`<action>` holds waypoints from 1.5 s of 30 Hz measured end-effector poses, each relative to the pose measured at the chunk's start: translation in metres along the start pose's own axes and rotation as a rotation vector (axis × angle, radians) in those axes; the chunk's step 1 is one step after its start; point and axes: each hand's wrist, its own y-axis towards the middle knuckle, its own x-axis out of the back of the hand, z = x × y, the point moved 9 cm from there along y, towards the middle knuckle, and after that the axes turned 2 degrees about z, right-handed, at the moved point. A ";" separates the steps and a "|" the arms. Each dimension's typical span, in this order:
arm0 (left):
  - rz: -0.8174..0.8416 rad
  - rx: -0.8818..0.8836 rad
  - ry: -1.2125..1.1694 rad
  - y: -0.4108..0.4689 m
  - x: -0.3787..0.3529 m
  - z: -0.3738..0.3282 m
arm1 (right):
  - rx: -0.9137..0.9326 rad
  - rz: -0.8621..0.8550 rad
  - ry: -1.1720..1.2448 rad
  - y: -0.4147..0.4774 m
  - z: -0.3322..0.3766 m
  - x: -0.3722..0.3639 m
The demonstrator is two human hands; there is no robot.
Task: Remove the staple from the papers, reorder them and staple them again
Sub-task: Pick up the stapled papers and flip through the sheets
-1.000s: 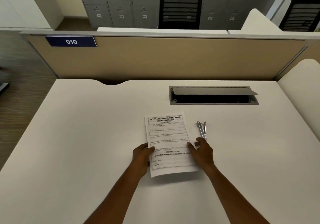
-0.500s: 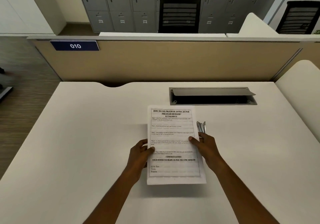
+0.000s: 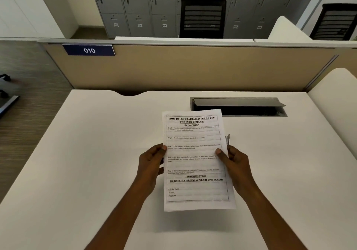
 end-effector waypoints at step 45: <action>-0.125 -0.275 -0.070 -0.007 -0.012 -0.097 | 0.100 0.005 0.024 -0.024 0.042 -0.005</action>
